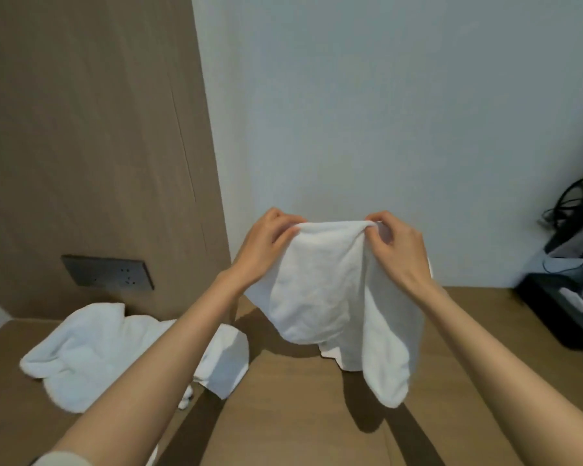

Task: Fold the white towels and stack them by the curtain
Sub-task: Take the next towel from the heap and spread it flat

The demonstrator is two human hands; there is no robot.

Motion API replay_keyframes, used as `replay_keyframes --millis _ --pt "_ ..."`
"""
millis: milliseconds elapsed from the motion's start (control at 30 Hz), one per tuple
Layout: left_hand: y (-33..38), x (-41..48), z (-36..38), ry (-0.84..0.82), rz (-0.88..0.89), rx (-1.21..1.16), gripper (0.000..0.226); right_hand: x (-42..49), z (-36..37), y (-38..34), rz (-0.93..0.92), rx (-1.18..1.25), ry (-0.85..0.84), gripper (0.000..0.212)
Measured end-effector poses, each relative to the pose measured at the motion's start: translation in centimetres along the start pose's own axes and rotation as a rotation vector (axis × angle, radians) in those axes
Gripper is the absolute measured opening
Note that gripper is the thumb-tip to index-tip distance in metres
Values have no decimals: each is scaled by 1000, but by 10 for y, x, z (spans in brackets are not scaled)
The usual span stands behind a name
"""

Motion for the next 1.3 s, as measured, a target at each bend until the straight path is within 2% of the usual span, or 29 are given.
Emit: replay_keyframes --millis 133,233,333,400,467,567,733,833,867,1000,1100,1233,1300 --pt "-23 -2 80 -70 -118 13 33 24 13 91 109 -130 -159 17" --pt "-38 -28 131 -66 -302 -1 40 27 26 162 211 -249 -238 23" --pt "-47 -68 175 -52 -485 -30 40 15 35 206 224 -264 -303 21" --pt "-56 -100 200 -56 -633 -10 38 0 52 223 213 -244 -453 16" --pt "-68 -133 225 -97 -815 -11 46 -23 76 238 160 -290 -651 15" --pt "-80 -169 261 -123 -1001 -170 65 -56 105 264 55 -453 -847 31" --pt "-98 -168 283 -58 -1025 -208 44 -65 129 288 -19 -613 -884 46" --pt "-104 -164 281 51 -1086 -191 20 -62 133 291 -56 -655 -866 43" --pt "-103 -160 277 84 -1085 -197 18 -60 133 293 -30 -640 -864 42" --pt "-84 -127 250 188 -1015 -318 20 -46 121 275 95 -391 -862 45" --pt "-64 -91 220 227 -953 -412 21 -37 107 231 39 -178 -841 54" --pt "-32 -38 194 264 -838 -664 20 -26 97 175 -24 -1 -797 71" --pt "-17 -13 184 252 -767 -738 20 -15 91 154 11 115 -757 75"
Point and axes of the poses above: each hand's wrist, its own x-axis towards the middle knuckle, its own z-axis out of the palm, y = z × x, the point moved 9 cm from there along x, towards the middle knuckle, and after that the axes turned 14 degrees about z, right-handed, at the moved point
